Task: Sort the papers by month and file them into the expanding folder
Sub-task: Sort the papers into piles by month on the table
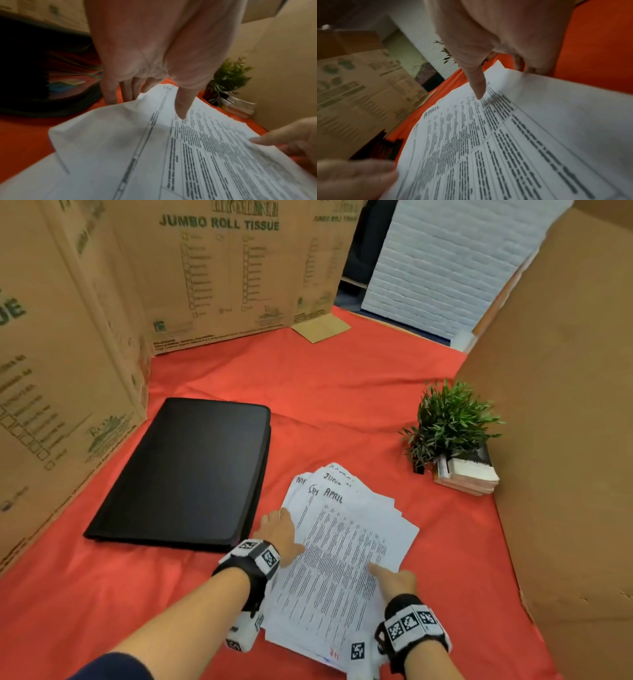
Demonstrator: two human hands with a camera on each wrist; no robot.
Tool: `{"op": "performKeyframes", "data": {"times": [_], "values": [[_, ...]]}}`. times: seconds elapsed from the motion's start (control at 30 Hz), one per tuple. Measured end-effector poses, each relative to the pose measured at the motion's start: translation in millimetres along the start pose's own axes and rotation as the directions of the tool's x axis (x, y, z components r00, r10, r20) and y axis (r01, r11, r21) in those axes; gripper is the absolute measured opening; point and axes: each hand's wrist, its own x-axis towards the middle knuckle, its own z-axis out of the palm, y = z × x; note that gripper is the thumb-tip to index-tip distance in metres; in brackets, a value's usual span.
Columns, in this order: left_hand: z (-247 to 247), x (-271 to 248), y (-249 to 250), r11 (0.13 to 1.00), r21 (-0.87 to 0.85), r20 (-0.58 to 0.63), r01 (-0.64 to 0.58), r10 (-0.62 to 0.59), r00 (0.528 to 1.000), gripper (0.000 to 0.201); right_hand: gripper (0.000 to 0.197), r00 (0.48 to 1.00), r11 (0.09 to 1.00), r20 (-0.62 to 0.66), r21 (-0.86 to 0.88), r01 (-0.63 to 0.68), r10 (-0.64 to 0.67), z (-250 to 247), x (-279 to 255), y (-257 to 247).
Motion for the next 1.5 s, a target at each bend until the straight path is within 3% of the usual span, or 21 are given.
{"op": "performKeyframes", "data": {"times": [0.1,0.17,0.27,0.33,0.4,0.47,0.57,0.63,0.7,0.77,0.83,0.9,0.97,1.03,1.1,1.17,1.27,1.33,1.4,1.5], "values": [[-0.1,-0.3,-0.7,0.999,0.041,-0.058,-0.007,0.009,0.998,0.072,0.026,0.995,0.998,0.097,0.053,0.029,-0.034,-3.2,-3.3,-4.2],[-3.4,3.6,-4.8,0.999,-0.034,-0.019,0.031,-0.031,0.999,0.067,0.026,0.990,0.995,0.122,0.086,0.053,-0.063,-4.9,-4.0,-4.2],[-8.2,7.8,-12.7,0.977,-0.199,0.069,0.074,-0.061,0.996,0.066,0.045,0.985,0.981,0.155,0.191,0.040,-0.071,-4.3,-9.9,-5.0],[-10.4,10.7,-16.8,0.931,-0.359,0.098,0.065,-0.031,0.995,0.050,0.036,0.976,0.962,0.199,0.270,0.028,-0.085,-6.4,-19.9,-10.8],[-13.0,8.3,-18.5,0.870,-0.492,0.089,0.041,0.004,0.996,0.040,0.024,0.953,0.944,0.242,0.314,0.099,-0.181,-12.9,-37.7,-22.3],[-19.0,1.9,-18.9,0.732,-0.681,0.081,0.027,0.039,0.996,0.055,0.026,0.909,0.912,0.265,0.343,0.223,-0.322,-26.6,-60.0,-38.0],[-39.1,-18.3,-13.5,0.406,-0.910,-0.045,-0.086,0.109,0.993,0.069,0.030,0.804,0.852,0.356,0.411,0.324,-0.477,-64.1,-95.7,-57.3],[-63.5,-34.9,-2.9,0.250,-0.945,-0.165,-0.209,0.185,0.969,0.081,0.033,0.746,0.794,0.367,0.499,0.346,-0.556,-92.4,-110.7,-66.6],[-91.7,-50.8,15.7,0.165,-0.939,-0.241,-0.301,0.310,0.920,0.073,0.038,0.701,0.743,0.338,0.530,0.409,-0.628,-105.2,-117.3,-78.2],[-109.1,-62.1,40.8,0.200,-0.904,-0.276,-0.377,0.401,0.873,0.054,0.040,0.689,0.693,0.232,0.496,0.523,-0.687,-94.1,-117.8,-87.7],[-117.1,-69.5,63.1,0.241,-0.851,-0.379,-0.466,0.330,0.864,0.040,0.041,0.685,0.622,0.039,0.458,0.635,-0.728,-73.8,-119.6,-96.7],[-121.4,-78.2,74.2,0.193,-0.848,-0.456,-0.493,0.208,0.866,0.035,0.036,0.641,0.521,-0.132,0.472,0.711,-0.756,-59.4,-126.3,-105.7],[-124.4,-81.1,76.2,0.151,-0.839,-0.504,-0.523,0.146,0.851,0.036,0.031,0.587,0.423,-0.217,0.509,0.750,-0.780,-53.9,-128.4,-110.0],[-125.7,-83.7,72.1,0.158,-0.823,-0.532,-0.545,0.118,0.838,0.041,0.030,0.577,0.419,-0.196,0.512,0.750,-0.793,-53.4,-126.5,-105.4],[-120.6,-82.5,63.2,0.177,-0.809,-0.550,-0.560,0.109,0.828,0.044,0.035,0.605,0.479,-0.113,0.506,0.718,-0.788,-54.3,-116.5,-94.8],[-112.8,-79.1,53.7,0.228,-0.793,-0.555,-0.565,0.110,0.824,0.047,0.047,0.628,0.530,-0.074,0.465,0.709,-0.775,-56.8,-107.6,-86.2],[-104.8,-74.2,46.7,0.306,-0.771,-0.564,-0.559,0.082,0.822,0.055,0.068,0.612,0.522,-0.103,0.424,0.740,-0.784,-61.9,-105.9,-85.5],[-105.6,-73.7,48.4,0.288,-0.777,-0.566,-0.559,0.069,0.822,0.055,0.083,0.513,0.441,-0.161,0.337,0.832,-0.843,-65.0,-109.2,-89.8],[-109.9,-75.1,52.0,0.270,-0.773,-0.577,-0.573,0.076,0.814,0.051,0.091,0.359,0.332,-0.173,0.168,0.928,-0.917,-68.3,-113.2,-95.2],[-116.6,-74.5,56.3,0.305,-0.770,-0.576,-0.561,0.045,0.816,0.054,0.081,0.167,0.169,-0.041,-0.078,0.983,-0.985,-70.2,-118.5,-102.1]]}}
